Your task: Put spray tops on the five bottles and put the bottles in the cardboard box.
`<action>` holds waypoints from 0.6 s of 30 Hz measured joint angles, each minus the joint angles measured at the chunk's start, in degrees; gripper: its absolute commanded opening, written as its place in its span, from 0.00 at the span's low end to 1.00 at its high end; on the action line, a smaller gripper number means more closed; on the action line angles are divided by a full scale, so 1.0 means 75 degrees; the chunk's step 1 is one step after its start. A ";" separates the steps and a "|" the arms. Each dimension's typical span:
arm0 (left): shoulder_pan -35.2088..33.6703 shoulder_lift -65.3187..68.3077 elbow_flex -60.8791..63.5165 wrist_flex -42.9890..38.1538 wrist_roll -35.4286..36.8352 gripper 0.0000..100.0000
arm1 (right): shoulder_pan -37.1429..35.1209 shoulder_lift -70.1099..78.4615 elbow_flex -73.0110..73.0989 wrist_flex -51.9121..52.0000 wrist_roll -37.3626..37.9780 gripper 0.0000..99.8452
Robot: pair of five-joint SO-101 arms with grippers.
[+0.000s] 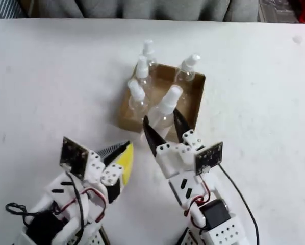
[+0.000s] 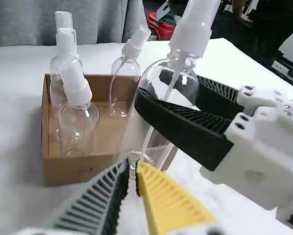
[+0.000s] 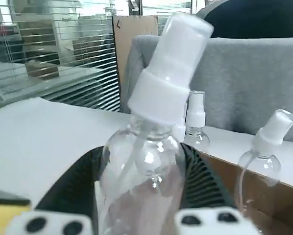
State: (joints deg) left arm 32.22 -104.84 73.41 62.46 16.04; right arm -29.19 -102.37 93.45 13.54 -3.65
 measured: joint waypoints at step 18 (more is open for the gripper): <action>0.0000 0.0035 0.1149 -0.0996 -0.0012 0.02 | 0.0082 0.3024 -0.1723 -0.0985 -0.0082 0.01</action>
State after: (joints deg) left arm 32.22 -104.57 82.02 54.99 15.96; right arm -28.57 -79.69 80.53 6.15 -4.26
